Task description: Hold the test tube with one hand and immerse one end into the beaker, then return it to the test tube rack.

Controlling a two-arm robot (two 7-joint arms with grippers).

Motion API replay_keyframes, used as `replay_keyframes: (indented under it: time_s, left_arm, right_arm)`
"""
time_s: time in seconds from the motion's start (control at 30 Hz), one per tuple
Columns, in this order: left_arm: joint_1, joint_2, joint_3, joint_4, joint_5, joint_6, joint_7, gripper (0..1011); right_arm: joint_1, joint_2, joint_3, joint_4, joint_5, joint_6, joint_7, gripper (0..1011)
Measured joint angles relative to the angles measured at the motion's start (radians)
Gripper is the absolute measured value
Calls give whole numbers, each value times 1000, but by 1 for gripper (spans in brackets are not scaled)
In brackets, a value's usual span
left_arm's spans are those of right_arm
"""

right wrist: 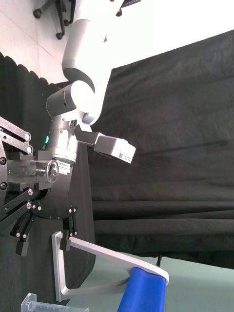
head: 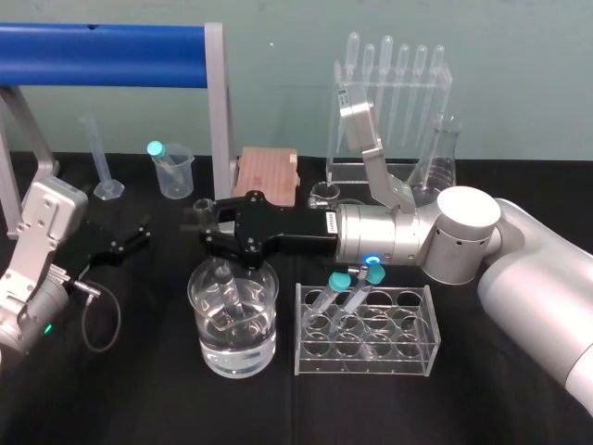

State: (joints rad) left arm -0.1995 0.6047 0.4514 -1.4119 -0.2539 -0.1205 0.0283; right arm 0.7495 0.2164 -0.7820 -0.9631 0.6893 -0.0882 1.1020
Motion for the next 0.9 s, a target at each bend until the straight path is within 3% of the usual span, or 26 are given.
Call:
replay_keyframes:
  time_s: [0.9]
  left_arm:
    - [0, 0, 0, 0, 0, 0, 0, 1000]
  right_arm:
    - [0, 0, 0, 0, 0, -1, 0, 225]
